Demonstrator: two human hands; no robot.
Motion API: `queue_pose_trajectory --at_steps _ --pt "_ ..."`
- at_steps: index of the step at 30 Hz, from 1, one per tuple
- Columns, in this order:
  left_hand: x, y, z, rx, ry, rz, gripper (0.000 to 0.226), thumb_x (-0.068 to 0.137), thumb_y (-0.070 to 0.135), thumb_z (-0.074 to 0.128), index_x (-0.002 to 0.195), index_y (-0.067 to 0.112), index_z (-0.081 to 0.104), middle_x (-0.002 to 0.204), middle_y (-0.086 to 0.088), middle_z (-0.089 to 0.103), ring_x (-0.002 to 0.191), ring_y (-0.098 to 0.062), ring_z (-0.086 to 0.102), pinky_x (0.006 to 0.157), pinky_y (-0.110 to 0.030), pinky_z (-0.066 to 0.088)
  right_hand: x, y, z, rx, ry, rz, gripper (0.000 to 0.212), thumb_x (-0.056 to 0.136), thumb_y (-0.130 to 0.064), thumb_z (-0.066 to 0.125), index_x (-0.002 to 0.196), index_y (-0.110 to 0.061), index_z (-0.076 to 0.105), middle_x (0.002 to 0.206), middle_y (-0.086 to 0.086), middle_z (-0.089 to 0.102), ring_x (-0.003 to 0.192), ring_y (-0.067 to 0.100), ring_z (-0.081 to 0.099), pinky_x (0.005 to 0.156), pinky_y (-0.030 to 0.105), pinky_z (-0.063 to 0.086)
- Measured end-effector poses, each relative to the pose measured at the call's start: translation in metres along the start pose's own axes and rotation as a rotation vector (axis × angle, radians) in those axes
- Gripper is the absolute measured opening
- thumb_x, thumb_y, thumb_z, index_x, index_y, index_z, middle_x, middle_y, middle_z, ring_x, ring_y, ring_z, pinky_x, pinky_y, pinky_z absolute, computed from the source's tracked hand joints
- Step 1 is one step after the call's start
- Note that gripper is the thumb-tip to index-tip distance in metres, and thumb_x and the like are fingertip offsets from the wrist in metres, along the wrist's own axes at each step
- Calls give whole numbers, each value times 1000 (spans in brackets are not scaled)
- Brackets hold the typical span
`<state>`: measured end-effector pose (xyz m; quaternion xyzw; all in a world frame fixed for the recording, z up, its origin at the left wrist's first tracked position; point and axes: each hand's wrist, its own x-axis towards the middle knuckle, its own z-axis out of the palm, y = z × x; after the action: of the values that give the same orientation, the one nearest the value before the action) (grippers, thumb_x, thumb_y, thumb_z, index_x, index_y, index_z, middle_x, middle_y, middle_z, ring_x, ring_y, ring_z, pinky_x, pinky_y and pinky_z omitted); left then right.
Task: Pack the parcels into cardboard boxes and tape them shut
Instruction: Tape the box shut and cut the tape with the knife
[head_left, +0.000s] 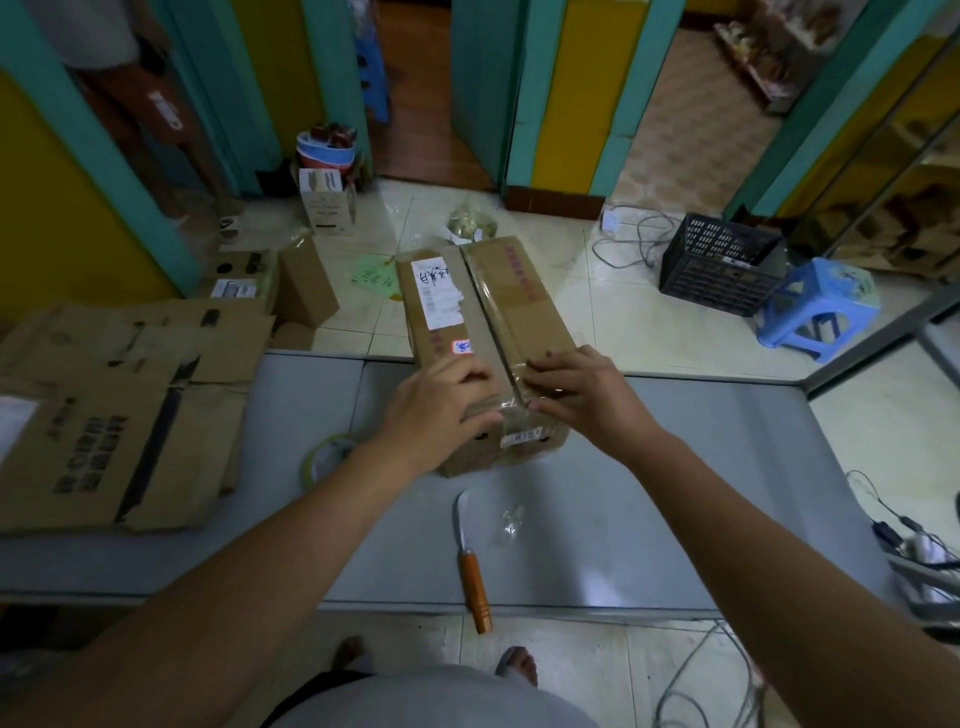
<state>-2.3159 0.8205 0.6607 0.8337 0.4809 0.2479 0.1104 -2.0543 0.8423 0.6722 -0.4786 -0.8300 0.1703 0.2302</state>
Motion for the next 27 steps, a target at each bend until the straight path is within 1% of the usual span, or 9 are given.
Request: queue_pose_trajectory --at_steps 2,5,8,10,11,16,20,23,27 --pt "0 -7 -5 18 -51 63 40 94 48 69 127 27 74 130 9 63 124 -17 56 90 -43 56 -2 -1 1 -38 6 -51 50 86 -57 66 122 -23 78 129 -6 71 113 20 58 97 47 51" --pt "3 -20 -14 25 -107 141 40 97 41 67 131 21 73 131 4 65 125 -19 57 100 -44 54 -5 -1 5 -108 16 -164 50 90 -55 64 125 -21 76 130 -5 70 106 20 55 94 38 50" --pt "2 -26 -18 29 -160 198 45 100 34 66 142 20 65 145 1 61 139 -20 51 121 -46 37 -14 5 9 -120 14 -197 48 94 -47 63 132 -20 72 138 -4 66 109 22 54 97 34 49" --pt "0 -32 -16 -1 -206 207 49 103 31 62 150 22 57 157 3 53 150 -17 41 128 -47 23 -20 10 11 -121 14 -191 46 97 -42 62 136 -21 69 143 -4 63 118 26 56 104 33 48" --pt "-1 -35 -14 -25 -222 207 49 104 30 61 152 22 54 159 4 51 152 -15 38 129 -47 21 -21 12 13 -127 20 -197 44 98 -40 60 137 -21 69 145 -4 62 123 28 57 107 32 46" --pt "-4 -42 -14 -53 -219 217 50 104 35 55 151 20 53 159 4 47 152 -12 36 129 -47 25 -22 11 20 -120 37 -214 42 103 -37 58 141 -21 65 148 -5 59 136 25 53 114 38 45" --pt "-16 -52 -19 -10 -211 201 53 106 32 55 156 21 46 164 6 39 155 -9 30 129 -41 21 -35 19 7 -56 -32 -159 48 103 -29 59 150 -17 56 157 -6 50 151 15 38 122 38 37" --pt "-23 -58 -19 -85 -189 165 51 105 27 60 154 23 49 162 9 43 153 -5 34 127 -39 31 -42 24 2 -47 -32 -107 46 104 -27 55 149 -20 55 158 -7 48 153 9 34 124 33 32" --pt "-24 -59 -16 -149 -139 137 48 101 20 67 148 23 57 156 8 51 149 -4 42 122 -40 40 -40 25 9 -43 8 -93 49 99 -12 65 146 -22 57 155 -7 52 151 10 38 123 35 35"
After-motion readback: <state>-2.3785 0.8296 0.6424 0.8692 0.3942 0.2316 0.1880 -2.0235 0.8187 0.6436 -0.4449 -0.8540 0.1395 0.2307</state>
